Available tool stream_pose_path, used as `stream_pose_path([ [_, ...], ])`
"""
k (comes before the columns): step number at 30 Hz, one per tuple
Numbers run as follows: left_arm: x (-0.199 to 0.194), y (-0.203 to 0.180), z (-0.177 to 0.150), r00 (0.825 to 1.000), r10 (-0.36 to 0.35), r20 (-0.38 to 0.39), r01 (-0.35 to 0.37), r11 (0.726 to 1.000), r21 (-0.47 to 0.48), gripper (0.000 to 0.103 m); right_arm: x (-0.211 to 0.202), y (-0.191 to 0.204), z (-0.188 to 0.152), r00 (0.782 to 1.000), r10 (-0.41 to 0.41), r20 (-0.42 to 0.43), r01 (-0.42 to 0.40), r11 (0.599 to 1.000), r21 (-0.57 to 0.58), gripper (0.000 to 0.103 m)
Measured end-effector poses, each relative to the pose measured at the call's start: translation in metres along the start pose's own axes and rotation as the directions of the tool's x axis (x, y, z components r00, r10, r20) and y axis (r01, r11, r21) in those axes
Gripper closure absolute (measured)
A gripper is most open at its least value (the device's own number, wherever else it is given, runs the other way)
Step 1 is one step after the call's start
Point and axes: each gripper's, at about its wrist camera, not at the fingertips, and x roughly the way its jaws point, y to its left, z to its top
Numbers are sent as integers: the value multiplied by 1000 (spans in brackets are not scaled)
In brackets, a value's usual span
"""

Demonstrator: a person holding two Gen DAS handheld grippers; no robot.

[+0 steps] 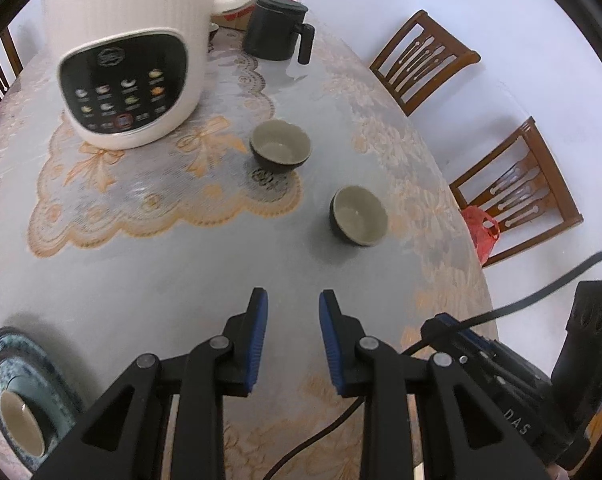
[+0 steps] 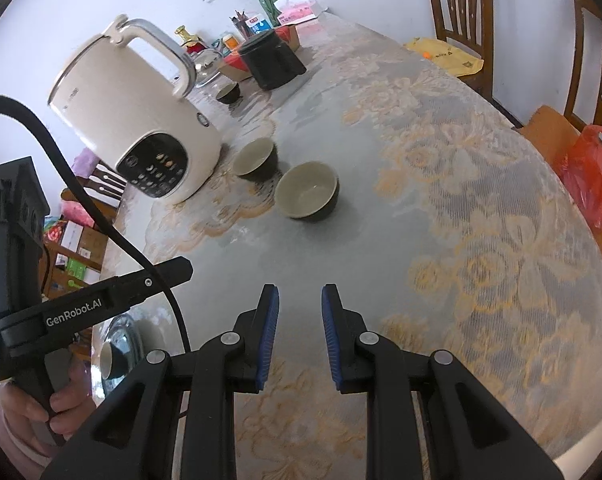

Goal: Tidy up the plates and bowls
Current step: 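Withdraw both tools from the stack toward the remaining bowls, then close the left tool on a dark bowl's rim while the right tool grips it too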

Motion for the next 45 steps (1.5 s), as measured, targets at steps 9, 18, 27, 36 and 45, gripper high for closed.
stream_pose_path([
  [9,30,-15,25,1000,-14,-14,14,1000,-7,76,25,-16,27,999,14,-28,-15,1000,-7,80],
  [18,60,-23,48,999,-26,-20,25,999,-23,76,52,-25,58,999,33,-23,-33,999,6,80],
  [27,86,-24,51,998,-29,-61,27,999,-38,77,78,-28,70,997,39,-63,-39,999,-10,80],
  [36,94,-21,49,995,-58,-84,56,998,-34,96,94,-27,67,994,54,-96,-55,998,-12,86],
  [45,69,-28,36,998,-51,-43,52,999,11,97,85,-17,53,993,64,-99,-65,998,-9,87],
])
